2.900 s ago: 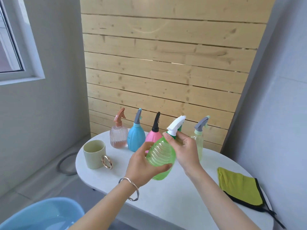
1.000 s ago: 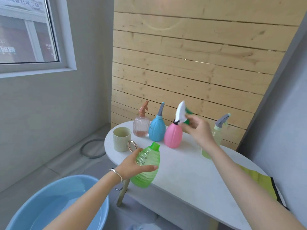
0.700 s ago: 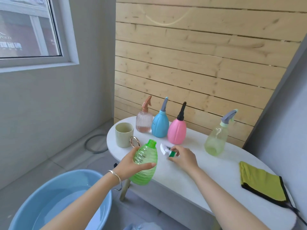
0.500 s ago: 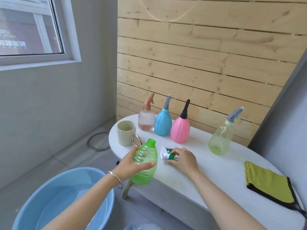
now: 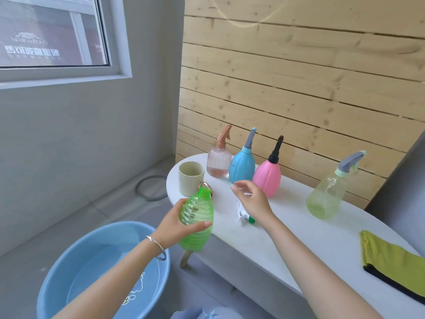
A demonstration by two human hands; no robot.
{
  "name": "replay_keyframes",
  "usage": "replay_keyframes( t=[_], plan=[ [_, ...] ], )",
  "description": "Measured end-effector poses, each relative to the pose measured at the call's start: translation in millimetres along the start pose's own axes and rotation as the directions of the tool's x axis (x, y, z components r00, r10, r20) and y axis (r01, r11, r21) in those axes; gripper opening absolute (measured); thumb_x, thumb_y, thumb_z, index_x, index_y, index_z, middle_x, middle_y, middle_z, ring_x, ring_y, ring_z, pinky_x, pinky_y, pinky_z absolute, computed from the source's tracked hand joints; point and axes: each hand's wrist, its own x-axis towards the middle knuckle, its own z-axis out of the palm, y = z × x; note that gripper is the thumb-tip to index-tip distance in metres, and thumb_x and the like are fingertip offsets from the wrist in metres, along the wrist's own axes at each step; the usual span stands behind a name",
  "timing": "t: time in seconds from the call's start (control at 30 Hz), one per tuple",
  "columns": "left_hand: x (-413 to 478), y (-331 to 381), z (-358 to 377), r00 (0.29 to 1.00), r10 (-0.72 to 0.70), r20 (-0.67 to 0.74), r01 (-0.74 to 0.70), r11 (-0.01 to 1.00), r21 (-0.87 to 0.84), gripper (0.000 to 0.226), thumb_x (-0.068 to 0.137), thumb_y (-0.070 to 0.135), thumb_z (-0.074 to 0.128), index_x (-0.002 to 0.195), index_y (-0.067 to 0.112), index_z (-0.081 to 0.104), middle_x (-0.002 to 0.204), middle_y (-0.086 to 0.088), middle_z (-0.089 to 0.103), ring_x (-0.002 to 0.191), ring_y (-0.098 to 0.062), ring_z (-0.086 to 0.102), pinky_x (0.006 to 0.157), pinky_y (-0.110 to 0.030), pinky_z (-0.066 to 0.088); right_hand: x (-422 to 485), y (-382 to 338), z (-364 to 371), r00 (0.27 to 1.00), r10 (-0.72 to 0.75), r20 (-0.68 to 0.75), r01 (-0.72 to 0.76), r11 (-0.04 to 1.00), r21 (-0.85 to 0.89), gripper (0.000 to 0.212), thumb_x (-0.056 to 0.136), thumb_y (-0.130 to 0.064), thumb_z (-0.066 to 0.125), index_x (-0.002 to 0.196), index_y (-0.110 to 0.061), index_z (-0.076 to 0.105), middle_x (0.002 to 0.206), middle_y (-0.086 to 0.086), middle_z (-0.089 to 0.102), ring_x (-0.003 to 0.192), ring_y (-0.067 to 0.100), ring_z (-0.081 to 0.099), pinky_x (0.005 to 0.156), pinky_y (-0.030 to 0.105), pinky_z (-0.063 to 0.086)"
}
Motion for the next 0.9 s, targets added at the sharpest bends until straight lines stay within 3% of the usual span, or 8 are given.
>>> replay_keyframes(
  t=[0.13,0.23,0.33,0.47,0.63,0.77,0.9],
  plan=[
    [-7.0,-7.2,-19.7,0.997,0.007,-0.079,-0.007,1.000,0.006,0.076,0.041,0.058,0.078,0.109,0.034,0.054,0.098,0.014,0.070,0.086,0.010,0.064,0.069,-0.005,0.045,21.1,-11.1,46.9,0.982,0.174,0.072,-0.182,0.975,0.125,0.022,0.096,-0.036,0.050,0.101,-0.015,0.056,0.089,-0.007,0.055,0.089,0.012,0.051,0.064,0.015,0.036],
    [-12.7,-17.0,-46.3,0.993,0.002,-0.120,0.002,0.999,0.040,0.074,0.040,0.060,0.078,0.106,0.035,0.055,0.097,0.015,0.070,0.087,0.008,0.064,0.071,-0.007,0.047,30.9,-8.9,78.6,0.966,0.238,0.106,-0.249,0.962,0.109,0.042,0.098,-0.040,0.045,0.094,-0.002,0.062,0.084,0.001,0.056,0.078,0.015,0.049,0.062,0.022,0.036],
    [-18.6,-31.7,-79.8,0.987,-0.015,-0.161,0.029,0.996,0.089,0.078,0.041,0.061,0.079,0.110,0.033,0.055,0.099,0.013,0.069,0.088,0.007,0.064,0.073,-0.009,0.047,35.0,-6.1,100.5,0.985,0.170,0.041,-0.175,0.970,0.167,0.036,0.099,-0.030,0.046,0.076,-0.010,0.064,0.073,0.000,0.062,0.079,0.019,0.056,0.073,0.029,0.045],
    [-29.7,-59.6,-124.2,0.968,-0.059,-0.243,0.098,0.984,0.150,0.082,0.041,0.067,0.077,0.112,0.034,0.053,0.102,0.013,0.068,0.088,0.009,0.062,0.074,-0.010,0.047,33.6,-14.8,116.9,0.998,0.040,-0.052,-0.027,0.974,0.226,0.035,0.100,-0.025,0.046,0.067,-0.017,0.058,0.064,-0.002,0.052,0.064,0.013,0.047,0.064,0.022,0.038],
    [-57.4,-122.4,-176.3,0.914,-0.167,-0.370,0.230,0.964,0.132,0.082,0.037,0.070,0.076,0.109,0.037,0.053,0.101,0.018,0.066,0.088,0.013,0.060,0.074,-0.009,0.045,30.0,-44.1,172.3,0.986,-0.061,0.158,-0.004,0.925,0.379,0.035,0.098,-0.024,0.049,0.065,-0.014,0.055,0.071,-0.009,0.062,0.073,0.010,0.055,0.079,0.025,0.043],
    [-75.4,-177.1,-207.6,0.853,-0.245,-0.460,0.291,0.956,0.030,0.072,0.041,0.060,0.081,0.103,0.038,0.054,0.094,0.018,0.069,0.084,0.015,0.061,0.078,-0.014,0.047,26.2,-50.6,246.6,0.944,-0.090,0.318,-0.021,0.944,0.330,0.044,0.099,-0.030,0.046,0.060,-0.012,0.051,0.055,-0.009,0.053,0.056,0.001,0.048,0.063,0.012,0.038],
    [-77.3,-235.0,-228.8,0.811,-0.303,-0.500,0.323,0.945,-0.048,0.076,0.040,0.060,0.079,0.108,0.034,0.056,0.097,0.015,0.070,0.087,0.008,0.064,0.072,-0.010,0.047,26.9,7.3,331.5,0.860,-0.057,0.507,0.020,0.997,0.080,0.046,0.098,-0.036,0.048,0.057,-0.015,0.049,0.054,-0.004,0.039,0.052,0.009,0.034,0.054,0.024,0.027]
  ],
)
